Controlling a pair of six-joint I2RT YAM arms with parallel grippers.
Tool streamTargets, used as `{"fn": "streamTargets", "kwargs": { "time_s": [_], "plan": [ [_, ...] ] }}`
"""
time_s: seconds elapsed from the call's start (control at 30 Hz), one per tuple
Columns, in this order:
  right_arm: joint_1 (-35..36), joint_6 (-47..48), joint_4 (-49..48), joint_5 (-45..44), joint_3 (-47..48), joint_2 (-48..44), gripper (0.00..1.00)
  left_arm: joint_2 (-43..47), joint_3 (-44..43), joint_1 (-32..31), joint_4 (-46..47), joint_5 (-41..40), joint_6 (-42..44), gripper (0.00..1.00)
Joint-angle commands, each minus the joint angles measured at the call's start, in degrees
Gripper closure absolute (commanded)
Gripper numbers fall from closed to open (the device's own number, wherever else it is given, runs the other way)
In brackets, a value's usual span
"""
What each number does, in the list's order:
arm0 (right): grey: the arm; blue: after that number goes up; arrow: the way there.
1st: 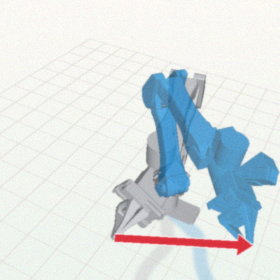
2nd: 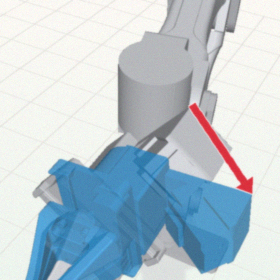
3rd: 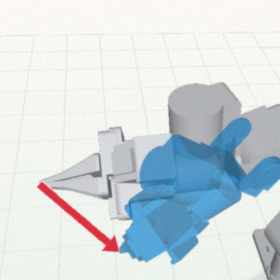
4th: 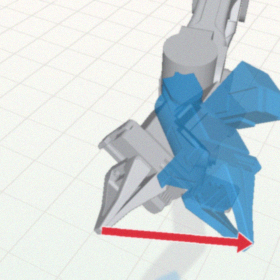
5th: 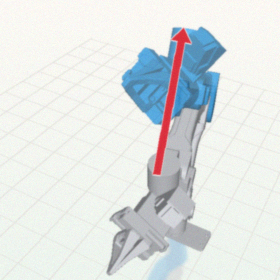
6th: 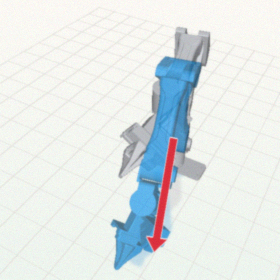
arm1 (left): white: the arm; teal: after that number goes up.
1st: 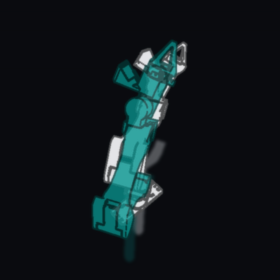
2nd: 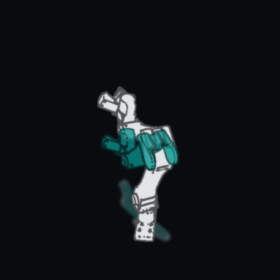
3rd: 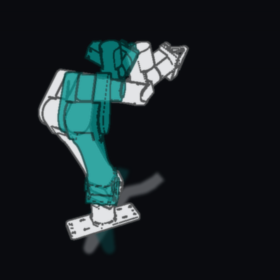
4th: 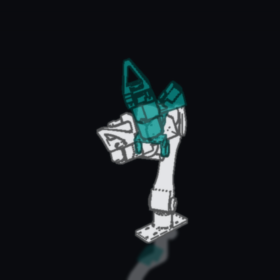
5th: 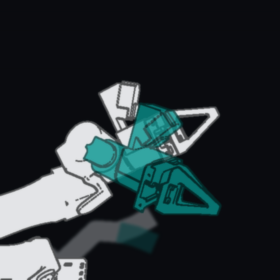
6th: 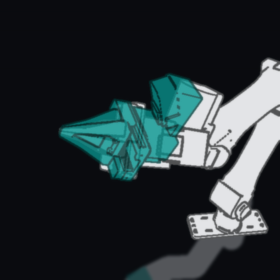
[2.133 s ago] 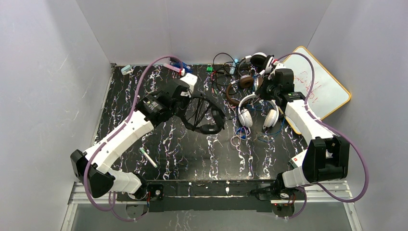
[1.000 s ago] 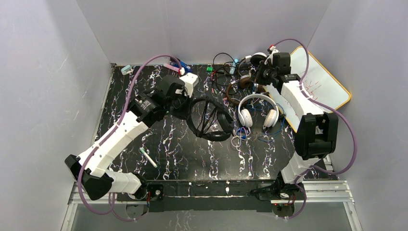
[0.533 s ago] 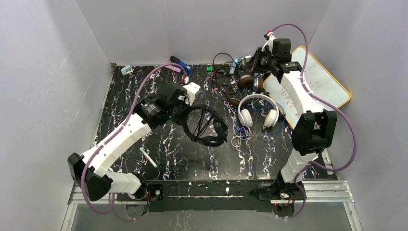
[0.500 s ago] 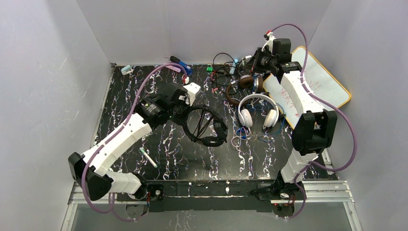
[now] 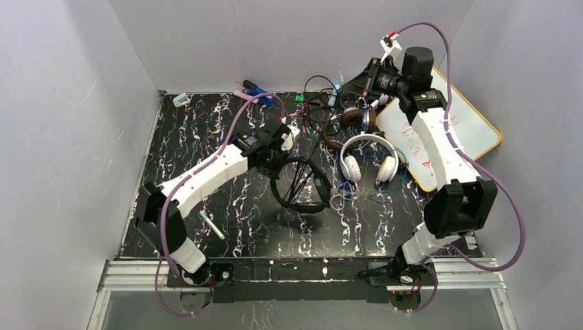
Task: Wrap the headphones
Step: Wrap the headphones cable around the headphones.
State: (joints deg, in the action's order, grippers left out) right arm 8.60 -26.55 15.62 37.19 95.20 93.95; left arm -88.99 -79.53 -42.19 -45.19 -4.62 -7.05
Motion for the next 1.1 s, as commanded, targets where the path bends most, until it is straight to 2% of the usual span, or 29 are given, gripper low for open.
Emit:
{"fn": "streamTargets", "kwargs": {
  "time_s": [0.0, 0.3, 0.5, 0.8, 1.07],
  "plan": [
    [-0.85, -2.90, -7.31, 4.07, -2.07, -3.75, 0.99, -2.61, -2.36, -0.51, -3.11, 4.07, -3.61, 1.00],
    [0.63, -6.66, -12.10, 5.58, -7.10, -6.26, 0.99, -8.08, -3.69, -1.14, -0.90, 8.99, -9.04, 1.00],
    [1.57, -7.97, -14.23, 4.56, -6.86, -3.84, 0.99, -8.83, -3.68, -2.89, 0.46, 9.46, -9.71, 1.00],
    [5.06, -9.28, -15.09, 3.38, -1.47, 0.35, 0.99, -10.29, -2.42, -4.14, 1.96, 9.24, -11.43, 1.00],
    [5.88, -8.08, -15.08, 0.73, -3.99, 1.12, 0.99, -9.72, -2.45, -4.56, 4.31, 8.38, -13.03, 1.00]
  ]
}}
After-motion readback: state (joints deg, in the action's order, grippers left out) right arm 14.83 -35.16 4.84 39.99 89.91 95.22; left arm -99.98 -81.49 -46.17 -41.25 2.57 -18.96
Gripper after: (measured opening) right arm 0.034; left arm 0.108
